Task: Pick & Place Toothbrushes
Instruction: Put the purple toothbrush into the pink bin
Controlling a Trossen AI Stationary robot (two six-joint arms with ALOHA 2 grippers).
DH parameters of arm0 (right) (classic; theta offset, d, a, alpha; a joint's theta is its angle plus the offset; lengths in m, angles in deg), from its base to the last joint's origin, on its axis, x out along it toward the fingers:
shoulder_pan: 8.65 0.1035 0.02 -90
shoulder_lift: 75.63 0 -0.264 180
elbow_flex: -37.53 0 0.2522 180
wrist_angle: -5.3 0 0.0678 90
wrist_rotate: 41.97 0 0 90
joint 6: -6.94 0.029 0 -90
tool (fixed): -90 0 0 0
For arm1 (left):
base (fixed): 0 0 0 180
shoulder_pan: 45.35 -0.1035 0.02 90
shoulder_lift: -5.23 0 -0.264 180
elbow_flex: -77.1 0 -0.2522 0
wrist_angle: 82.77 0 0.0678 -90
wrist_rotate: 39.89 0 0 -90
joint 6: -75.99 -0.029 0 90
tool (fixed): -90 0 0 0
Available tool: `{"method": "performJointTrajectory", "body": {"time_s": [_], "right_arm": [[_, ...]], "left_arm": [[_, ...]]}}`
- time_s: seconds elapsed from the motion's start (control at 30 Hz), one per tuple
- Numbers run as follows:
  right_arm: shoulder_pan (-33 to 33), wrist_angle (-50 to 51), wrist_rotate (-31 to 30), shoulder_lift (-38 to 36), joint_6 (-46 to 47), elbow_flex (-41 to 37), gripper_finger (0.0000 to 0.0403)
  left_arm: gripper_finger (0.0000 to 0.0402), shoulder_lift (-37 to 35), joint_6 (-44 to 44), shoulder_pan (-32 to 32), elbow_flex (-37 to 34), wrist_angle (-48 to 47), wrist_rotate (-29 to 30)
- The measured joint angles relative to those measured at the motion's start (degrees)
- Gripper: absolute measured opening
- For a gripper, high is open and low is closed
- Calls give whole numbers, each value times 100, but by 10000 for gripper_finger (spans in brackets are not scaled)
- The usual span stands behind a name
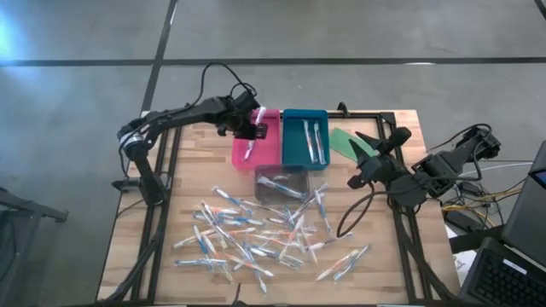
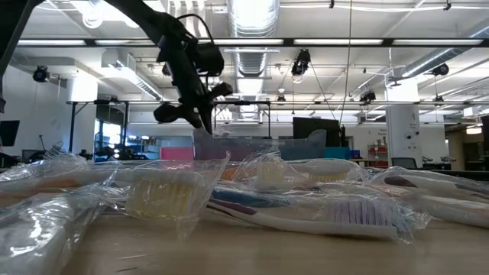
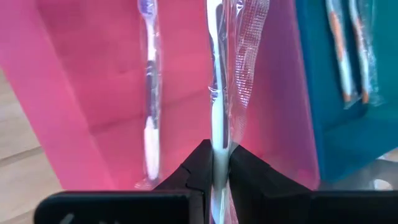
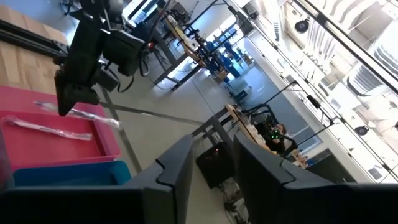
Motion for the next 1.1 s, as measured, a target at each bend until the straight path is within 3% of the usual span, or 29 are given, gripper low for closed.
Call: {"method": "performJointTrajectory", "body": {"time_s": [0.7,1.1], "right_arm": [[4,7,-7,-3,40,0,151],[4,73,1,-3,62,0,115]], "left_arm": [[42,-46,240,-210,-851,393,-112],[42,-44,182,-273,-1090,795,-97]]}}
